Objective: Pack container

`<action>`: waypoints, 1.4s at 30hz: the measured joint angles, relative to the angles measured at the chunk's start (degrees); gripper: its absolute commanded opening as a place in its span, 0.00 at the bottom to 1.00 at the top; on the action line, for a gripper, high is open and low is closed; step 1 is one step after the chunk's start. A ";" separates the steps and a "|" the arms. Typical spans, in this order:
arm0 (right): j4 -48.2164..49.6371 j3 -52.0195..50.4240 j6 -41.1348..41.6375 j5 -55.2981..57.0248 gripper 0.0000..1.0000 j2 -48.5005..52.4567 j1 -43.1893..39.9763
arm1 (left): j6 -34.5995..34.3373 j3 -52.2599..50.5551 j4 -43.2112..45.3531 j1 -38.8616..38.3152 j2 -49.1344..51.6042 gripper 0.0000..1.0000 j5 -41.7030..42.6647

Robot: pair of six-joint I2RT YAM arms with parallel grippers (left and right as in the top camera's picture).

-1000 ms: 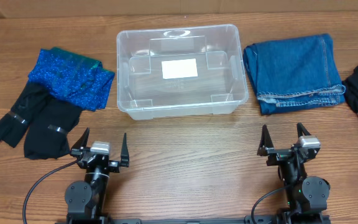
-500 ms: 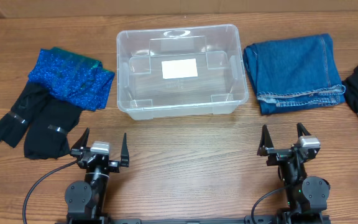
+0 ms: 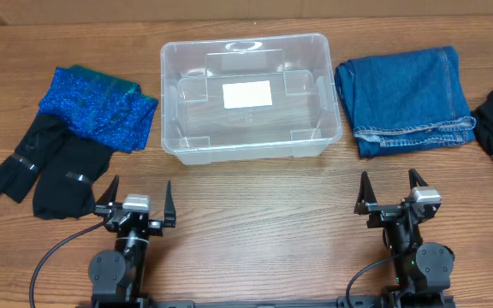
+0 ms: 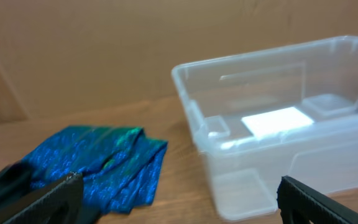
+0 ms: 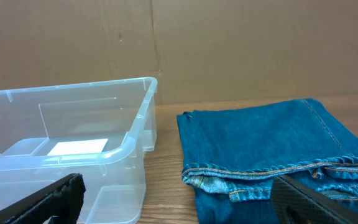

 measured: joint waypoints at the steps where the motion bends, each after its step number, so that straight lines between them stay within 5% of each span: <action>1: -0.02 0.00 0.04 0.00 1.00 0.00 -0.02 | -1.09 0.02 0.83 0.00 -0.02 1.00 1.01; 7: 0.04 0.00 0.02 0.00 1.00 0.04 0.00 | -8.59 5.95 -1.86 2.97 5.66 1.00 3.87; 12: 0.02 0.00 0.04 0.00 1.00 0.09 0.00 | -11.72 25.55 -6.43 8.24 27.21 1.00 6.01; 19: 0.00 0.00 0.02 0.00 1.00 0.00 -0.04 | -13.64 61.75 -14.01 15.30 70.31 1.00 31.67; 25: 0.00 0.00 0.04 0.00 1.00 0.02 -0.04 | -15.47 67.45 -9.79 15.69 80.76 1.00 48.85; 29: -0.02 0.00 0.02 -0.02 1.00 0.02 -0.04 | -21.53 67.47 -9.73 18.51 83.69 0.97 44.59; 34: 0.00 0.00 0.02 0.00 1.00 0.02 -0.04 | -35.21 67.95 -18.53 24.68 87.17 0.97 28.13; 42: -0.04 0.00 0.04 0.00 1.00 0.02 -0.04 | -44.46 67.98 -21.00 24.33 98.55 0.93 16.74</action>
